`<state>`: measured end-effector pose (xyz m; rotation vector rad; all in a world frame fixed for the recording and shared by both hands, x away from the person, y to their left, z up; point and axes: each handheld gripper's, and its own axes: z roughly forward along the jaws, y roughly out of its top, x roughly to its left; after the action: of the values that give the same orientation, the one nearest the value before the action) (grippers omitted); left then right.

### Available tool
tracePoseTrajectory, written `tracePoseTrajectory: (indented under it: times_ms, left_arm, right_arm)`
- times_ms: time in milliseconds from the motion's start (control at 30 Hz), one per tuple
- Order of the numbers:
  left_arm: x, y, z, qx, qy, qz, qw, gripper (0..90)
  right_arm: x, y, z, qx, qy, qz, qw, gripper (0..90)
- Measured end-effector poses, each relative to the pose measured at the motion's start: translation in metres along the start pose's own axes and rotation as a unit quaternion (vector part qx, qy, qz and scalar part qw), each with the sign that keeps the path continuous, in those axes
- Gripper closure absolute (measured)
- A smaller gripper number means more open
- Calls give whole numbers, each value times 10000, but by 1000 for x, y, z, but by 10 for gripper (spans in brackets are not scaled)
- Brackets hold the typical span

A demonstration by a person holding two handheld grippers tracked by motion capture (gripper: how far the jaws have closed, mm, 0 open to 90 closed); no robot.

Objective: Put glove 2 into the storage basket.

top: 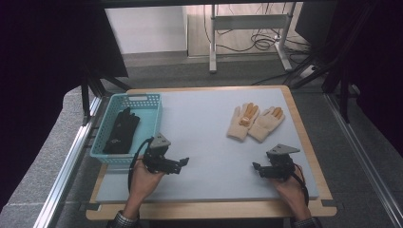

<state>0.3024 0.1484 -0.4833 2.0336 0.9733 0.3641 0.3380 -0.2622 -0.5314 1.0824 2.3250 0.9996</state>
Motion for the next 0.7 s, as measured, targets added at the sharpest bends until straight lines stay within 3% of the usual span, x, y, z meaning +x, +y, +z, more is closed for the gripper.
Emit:
tracePoseTrajectory:
  times_ms: [100,267,500,700]
  left_arm:
    - [-12,-10,11,85,76,190,9998,23]
    - [-19,-27,26,171,131,211,9995,20]
    - [-18,-45,40,482,434,363,9972,19]
    - [-16,-50,44,601,403,292,9970,23]
  right_arm:
    - [0,0,0,1,5,-8,10000,237]
    - [0,0,0,23,-8,-15,10000,209]
    - [0,0,1,42,-4,9,10000,199]
    - [0,1,1,48,-2,12,10000,199]
